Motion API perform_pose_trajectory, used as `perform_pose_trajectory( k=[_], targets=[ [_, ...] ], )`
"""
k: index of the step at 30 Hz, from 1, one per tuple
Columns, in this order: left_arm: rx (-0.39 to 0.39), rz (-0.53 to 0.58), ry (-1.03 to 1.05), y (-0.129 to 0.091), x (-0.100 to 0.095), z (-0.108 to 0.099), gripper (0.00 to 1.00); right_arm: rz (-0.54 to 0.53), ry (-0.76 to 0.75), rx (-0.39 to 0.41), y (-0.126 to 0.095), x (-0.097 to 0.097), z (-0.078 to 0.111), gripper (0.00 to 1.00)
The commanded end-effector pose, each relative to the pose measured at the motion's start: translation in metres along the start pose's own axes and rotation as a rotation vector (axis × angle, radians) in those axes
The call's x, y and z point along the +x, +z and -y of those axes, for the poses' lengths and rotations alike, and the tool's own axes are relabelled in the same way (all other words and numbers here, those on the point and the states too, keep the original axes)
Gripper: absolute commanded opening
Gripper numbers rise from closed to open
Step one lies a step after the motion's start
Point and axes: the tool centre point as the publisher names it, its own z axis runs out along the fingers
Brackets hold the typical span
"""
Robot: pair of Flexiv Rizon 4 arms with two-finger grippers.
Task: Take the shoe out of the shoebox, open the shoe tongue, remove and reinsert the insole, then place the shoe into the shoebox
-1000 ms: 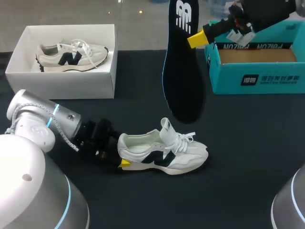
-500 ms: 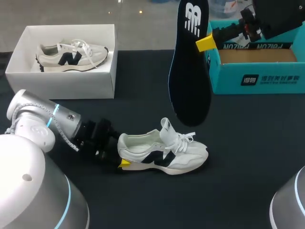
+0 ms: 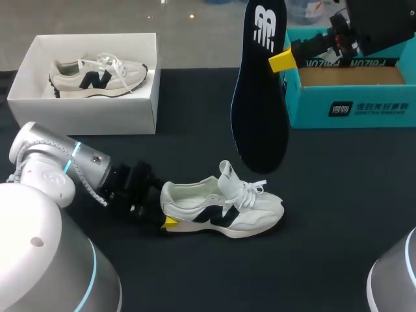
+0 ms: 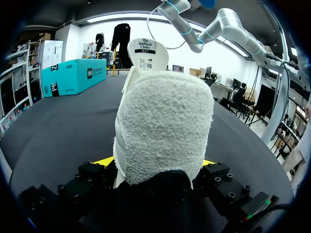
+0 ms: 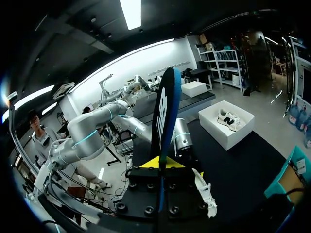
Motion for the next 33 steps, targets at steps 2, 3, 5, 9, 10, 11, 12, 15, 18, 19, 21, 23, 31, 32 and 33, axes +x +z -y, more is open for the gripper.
perform_pose_trajectory(
  k=[2,3,5,9,10,11,12,15,18,19,21,23,31,32,33],
  targets=[
    [-0.003,-0.002,0.0,0.003,-0.001,-0.002,0.0,-0.001,0.001,0.004,0.002,-0.002,-0.002,0.0],
    [-0.003,-0.002,0.0,0.003,-0.001,-0.002,0.0,-0.001,0.001,0.004,0.002,-0.002,-0.002,0.0],
    [-0.003,-0.002,0.0,0.003,-0.001,-0.002,0.0,-0.001,0.001,0.004,0.002,-0.002,-0.002,0.0],
    [-0.003,-0.002,0.0,0.003,-0.001,-0.002,0.0,-0.001,0.001,0.004,0.002,-0.002,-0.002,0.0],
    [-0.003,-0.002,0.0,0.003,-0.001,-0.002,0.0,-0.001,0.001,0.004,0.002,-0.002,-0.002,0.0],
    [-0.003,-0.002,0.0,0.003,-0.001,-0.002,0.0,-0.001,0.001,0.004,0.002,-0.002,-0.002,0.0],
    [-0.003,-0.002,0.0,0.003,-0.001,-0.002,0.0,-0.01,0.002,0.001,0.0,-0.001,0.0,0.0],
    [-0.003,-0.002,0.0,0.003,-0.001,-0.002,0.0,-0.043,0.019,0.027,0.002,0.002,0.007,0.0],
    [-0.003,-0.002,0.0,0.003,-0.001,-0.002,0.0,-0.073,0.037,0.044,0.006,0.004,0.017,0.0],
    [-0.003,-0.002,0.0,0.003,-0.001,-0.002,0.0,-0.078,0.044,0.041,0.007,0.005,0.02,0.0],
    [-0.003,-0.002,0.0,0.003,-0.001,-0.002,0.0,-0.083,0.054,0.041,0.009,0.006,0.027,0.0],
    [-0.003,-0.002,0.0,0.003,-0.001,-0.002,0.0,-0.086,0.063,0.039,0.011,0.007,0.031,0.0],
    [-0.003,-0.002,0.0,0.003,-0.001,-0.002,0.0,-0.08,0.107,0.024,0.019,0.014,0.05,0.0],
    [-0.003,-0.002,0.0,0.003,-0.001,-0.002,0.0,-0.079,0.109,0.023,0.019,0.015,0.052,0.0],
    [-0.003,-0.002,0.0,0.003,-0.001,-0.002,0.0,-0.073,0.116,0.016,0.019,0.016,0.052,0.0]
  ],
)
